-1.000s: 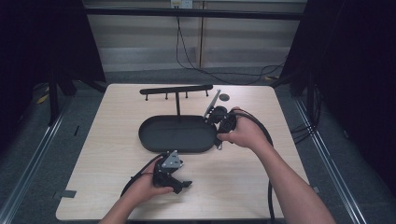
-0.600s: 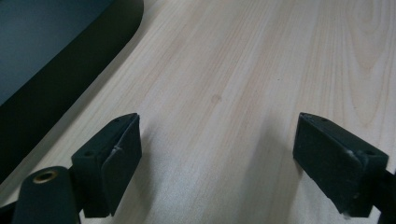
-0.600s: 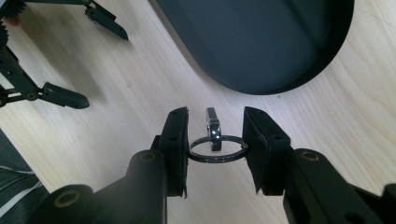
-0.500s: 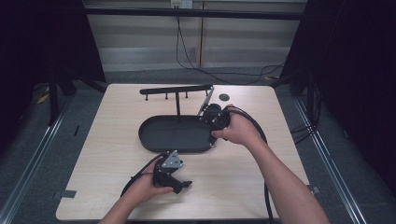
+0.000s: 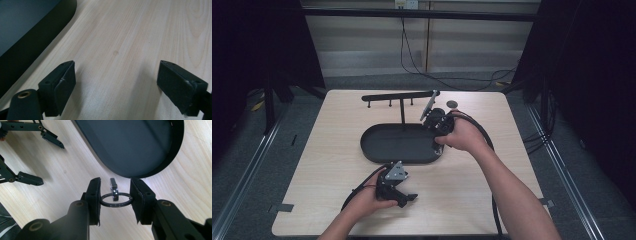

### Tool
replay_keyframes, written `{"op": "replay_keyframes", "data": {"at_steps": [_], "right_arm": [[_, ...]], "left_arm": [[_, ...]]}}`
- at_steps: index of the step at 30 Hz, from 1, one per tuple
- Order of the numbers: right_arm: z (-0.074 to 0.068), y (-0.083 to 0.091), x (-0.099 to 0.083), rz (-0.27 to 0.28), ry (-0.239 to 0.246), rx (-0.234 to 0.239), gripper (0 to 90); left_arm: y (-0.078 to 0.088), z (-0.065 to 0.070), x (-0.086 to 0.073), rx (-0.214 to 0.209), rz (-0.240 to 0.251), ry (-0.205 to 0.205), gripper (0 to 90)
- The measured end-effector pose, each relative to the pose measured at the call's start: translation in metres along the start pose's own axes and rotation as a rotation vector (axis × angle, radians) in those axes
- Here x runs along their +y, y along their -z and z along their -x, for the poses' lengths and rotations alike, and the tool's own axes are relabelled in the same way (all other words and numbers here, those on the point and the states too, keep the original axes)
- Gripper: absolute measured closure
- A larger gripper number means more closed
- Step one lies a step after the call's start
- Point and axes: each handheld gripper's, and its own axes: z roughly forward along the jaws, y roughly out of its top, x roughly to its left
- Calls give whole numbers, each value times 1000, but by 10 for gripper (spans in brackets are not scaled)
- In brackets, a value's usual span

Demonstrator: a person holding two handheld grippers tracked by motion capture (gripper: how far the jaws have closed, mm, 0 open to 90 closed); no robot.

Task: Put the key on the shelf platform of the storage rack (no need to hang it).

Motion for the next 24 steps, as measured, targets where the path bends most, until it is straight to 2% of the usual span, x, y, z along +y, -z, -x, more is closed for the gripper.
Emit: {"op": "replay_keyframes", "data": {"at_steps": [11, 24], "right_arm": [[-1, -5, 10, -6, 1, -5, 625], [7, -13, 18, 9, -11, 1, 624]], "left_arm": [[0, 0, 0, -1, 0, 0, 152], [0, 0, 0, 0, 0, 0, 151]]}}
